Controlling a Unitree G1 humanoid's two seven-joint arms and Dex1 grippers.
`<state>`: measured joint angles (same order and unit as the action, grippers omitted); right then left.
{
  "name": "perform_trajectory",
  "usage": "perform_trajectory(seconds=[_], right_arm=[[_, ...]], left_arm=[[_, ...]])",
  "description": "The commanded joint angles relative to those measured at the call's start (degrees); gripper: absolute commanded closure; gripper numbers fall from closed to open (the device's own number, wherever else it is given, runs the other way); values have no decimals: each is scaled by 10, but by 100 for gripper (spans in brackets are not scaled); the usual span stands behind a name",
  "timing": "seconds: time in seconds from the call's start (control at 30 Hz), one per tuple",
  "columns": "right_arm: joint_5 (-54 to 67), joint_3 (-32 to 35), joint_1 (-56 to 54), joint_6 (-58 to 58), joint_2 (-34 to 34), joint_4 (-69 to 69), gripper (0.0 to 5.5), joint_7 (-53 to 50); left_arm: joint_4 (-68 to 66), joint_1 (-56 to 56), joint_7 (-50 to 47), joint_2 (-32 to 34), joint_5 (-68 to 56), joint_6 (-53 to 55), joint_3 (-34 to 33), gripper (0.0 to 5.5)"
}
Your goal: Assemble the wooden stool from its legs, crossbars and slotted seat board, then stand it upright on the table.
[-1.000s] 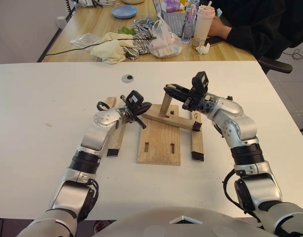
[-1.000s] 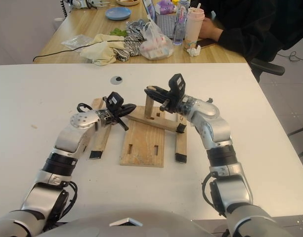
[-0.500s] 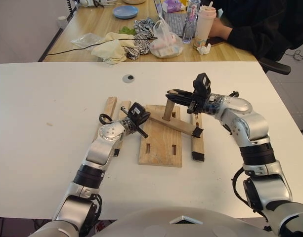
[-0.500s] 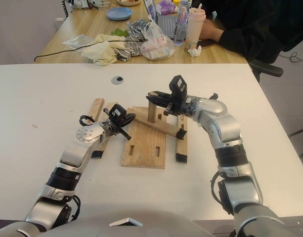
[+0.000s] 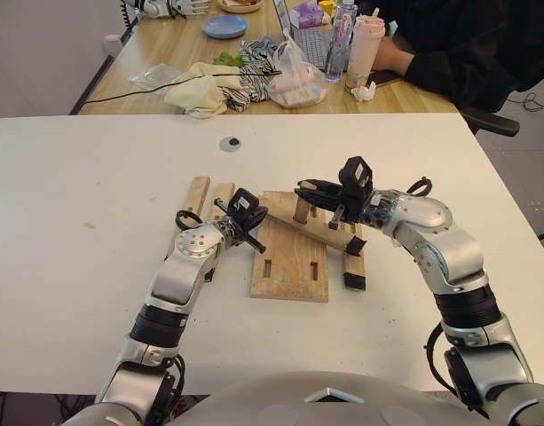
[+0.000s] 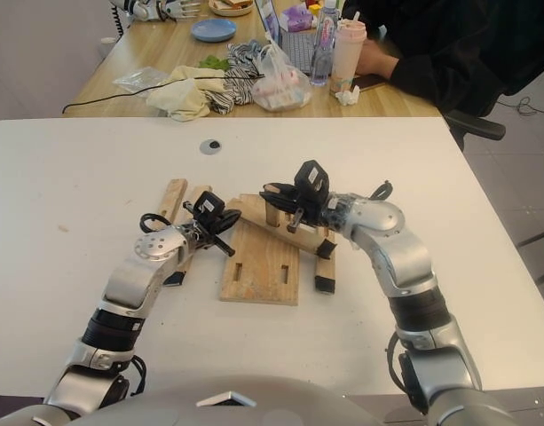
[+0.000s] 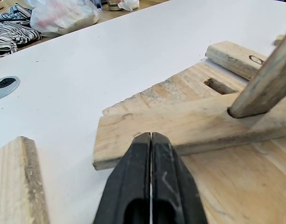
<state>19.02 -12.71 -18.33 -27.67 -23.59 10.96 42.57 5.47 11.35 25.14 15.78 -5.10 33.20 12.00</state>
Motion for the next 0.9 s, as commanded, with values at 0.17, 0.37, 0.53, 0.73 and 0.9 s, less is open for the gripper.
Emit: perform_trajectory(seconds=[0.17,0.37,0.53,0.73,0.9], right_arm=[[-81,-89,66,-45,-37,-53,512,-20],[-55,-77,77,-69,-21,-62,512,-31],[-39,-42,93,-39,-25,-43,512,-43],[-47,-61,118,-21,-44,8,512,-34],[-53,-77,118,-51,-50,-8,512,-44]], left_arm=[[-8,40,-5,-14,-7,-6,-19,550],[-44,65,-3,-30,4,3,1,550],[-68,65,13,-21,0,63,14,550],[-65,30,3,-18,-12,117,-1,550],[-64,39,-1,-13,-12,128,-10,550]])
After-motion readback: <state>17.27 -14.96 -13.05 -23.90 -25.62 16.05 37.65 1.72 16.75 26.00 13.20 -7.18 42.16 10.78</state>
